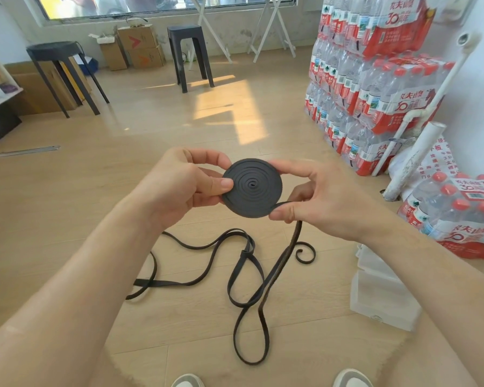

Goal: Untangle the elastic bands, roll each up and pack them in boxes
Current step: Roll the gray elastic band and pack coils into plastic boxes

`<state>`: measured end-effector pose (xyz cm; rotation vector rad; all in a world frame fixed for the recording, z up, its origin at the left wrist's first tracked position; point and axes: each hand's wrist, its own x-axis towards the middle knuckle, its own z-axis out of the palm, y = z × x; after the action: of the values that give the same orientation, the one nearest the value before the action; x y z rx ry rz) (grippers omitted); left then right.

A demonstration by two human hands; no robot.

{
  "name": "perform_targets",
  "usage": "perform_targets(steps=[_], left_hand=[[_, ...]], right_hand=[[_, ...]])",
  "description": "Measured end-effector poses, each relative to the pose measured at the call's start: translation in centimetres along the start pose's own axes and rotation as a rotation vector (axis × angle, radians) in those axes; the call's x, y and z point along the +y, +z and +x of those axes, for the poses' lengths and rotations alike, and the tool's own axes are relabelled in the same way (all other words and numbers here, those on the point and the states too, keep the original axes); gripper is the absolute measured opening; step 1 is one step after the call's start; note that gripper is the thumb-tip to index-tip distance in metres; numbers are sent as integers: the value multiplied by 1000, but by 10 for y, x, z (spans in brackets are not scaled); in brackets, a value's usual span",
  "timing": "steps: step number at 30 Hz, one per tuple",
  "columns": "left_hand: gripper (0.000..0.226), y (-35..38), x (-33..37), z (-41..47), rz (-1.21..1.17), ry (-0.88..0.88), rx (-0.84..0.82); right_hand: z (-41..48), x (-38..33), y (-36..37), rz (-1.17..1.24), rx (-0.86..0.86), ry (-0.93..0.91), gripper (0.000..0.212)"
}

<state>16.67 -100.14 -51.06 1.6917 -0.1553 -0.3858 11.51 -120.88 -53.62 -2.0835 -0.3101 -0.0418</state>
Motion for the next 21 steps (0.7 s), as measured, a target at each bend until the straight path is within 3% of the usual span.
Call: perform_targets(steps=[4,7,9,12,14,21], left_hand=[[19,3,-3,0,36,24,7],[21,8,-6,-1,223,144,54],[27,9,-7,-4,467,336,109],[34,19,-11,-9,903,776,71],[32,26,-17,-8,1057,963,76],[23,33,-20,-6,1177,1083,192]], right_hand=[[0,0,-3,0,-2,56,63],[0,0,-5,53,26,96,49],[1,2,-8,121,67,124,40],[3,5,-9,201,76,191,31],[3,6,-9,244,35,207,29],[5,13,-8,254,-94,232,45]])
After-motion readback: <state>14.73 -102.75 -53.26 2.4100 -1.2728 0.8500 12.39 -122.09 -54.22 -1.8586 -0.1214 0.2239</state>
